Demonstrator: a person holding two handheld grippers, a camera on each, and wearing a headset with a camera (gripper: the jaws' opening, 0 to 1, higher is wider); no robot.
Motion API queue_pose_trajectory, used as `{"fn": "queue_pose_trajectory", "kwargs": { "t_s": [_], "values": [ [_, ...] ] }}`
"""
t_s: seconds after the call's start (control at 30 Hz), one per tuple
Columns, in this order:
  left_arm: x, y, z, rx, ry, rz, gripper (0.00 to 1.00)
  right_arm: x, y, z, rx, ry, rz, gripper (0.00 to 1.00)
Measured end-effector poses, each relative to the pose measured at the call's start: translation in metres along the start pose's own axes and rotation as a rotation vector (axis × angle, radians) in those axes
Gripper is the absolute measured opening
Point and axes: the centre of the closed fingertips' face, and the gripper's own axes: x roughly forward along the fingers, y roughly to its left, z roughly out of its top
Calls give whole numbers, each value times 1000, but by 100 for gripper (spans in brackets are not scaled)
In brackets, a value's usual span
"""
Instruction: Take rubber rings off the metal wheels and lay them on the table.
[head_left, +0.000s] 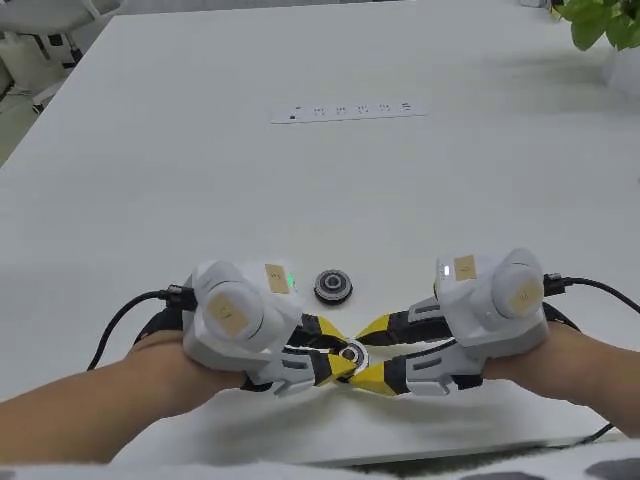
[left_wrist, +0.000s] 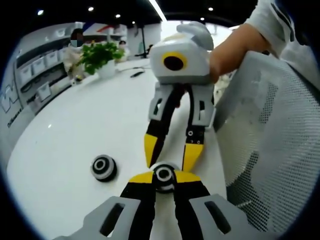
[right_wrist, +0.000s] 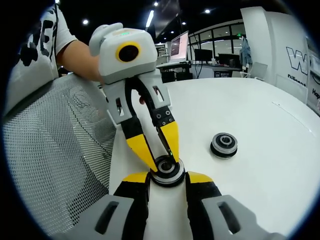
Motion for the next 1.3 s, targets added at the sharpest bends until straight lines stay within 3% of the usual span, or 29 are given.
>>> {"fn": "queue_pose_trajectory", "kwargs": {
  "t_s": [1.3],
  "values": [
    [2, 2, 0, -7, -9, 9, 13, -9, -3, -10, -34, 30, -22, 14]
  ]
}}
